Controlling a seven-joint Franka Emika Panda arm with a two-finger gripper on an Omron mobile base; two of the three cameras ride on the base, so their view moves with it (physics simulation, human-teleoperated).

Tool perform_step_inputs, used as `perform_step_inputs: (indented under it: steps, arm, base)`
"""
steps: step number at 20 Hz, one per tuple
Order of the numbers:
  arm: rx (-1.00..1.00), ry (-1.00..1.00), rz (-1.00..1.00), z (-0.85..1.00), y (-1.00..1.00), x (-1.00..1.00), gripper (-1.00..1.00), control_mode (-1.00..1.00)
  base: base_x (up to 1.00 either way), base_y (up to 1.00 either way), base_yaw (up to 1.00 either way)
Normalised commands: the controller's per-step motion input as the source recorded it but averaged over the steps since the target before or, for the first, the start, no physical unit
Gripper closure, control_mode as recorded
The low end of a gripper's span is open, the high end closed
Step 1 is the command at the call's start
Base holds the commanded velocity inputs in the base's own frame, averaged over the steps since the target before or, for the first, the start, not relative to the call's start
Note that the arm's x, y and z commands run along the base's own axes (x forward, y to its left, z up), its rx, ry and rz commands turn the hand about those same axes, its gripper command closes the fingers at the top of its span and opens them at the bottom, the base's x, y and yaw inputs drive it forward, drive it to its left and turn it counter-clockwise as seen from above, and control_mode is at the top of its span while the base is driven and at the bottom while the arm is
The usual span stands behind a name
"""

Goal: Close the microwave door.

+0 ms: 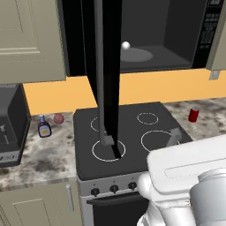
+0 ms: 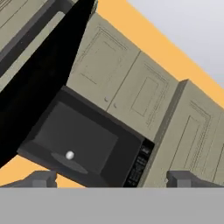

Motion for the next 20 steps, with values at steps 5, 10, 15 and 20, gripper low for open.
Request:
perform_step_inputs:
  steps: [5, 10, 15, 20]
  arm:
    - [-0.14, -0.07, -0.39, -0.24, 1.0, -0.01, -1.0, -1.0]
    - [-0.2, 0.0, -0.23, -0.38, 0.95, 0.74, -1.0, -1.0]
    - [-0.14, 0.0, -0.08, -0.44, 0.68, 1.0, -1.0, -1.0]
    - [-0.16, 0.0, -0.06, -0.37, 0.49, 1.0, -1.0, -1.0]
  base:
    - [0.0, 0.0, 0.0]
    - [0.0, 0.0, 0.0]
    - [0.0, 0.0, 0.0]
    - [0.0, 0.0, 0.0]
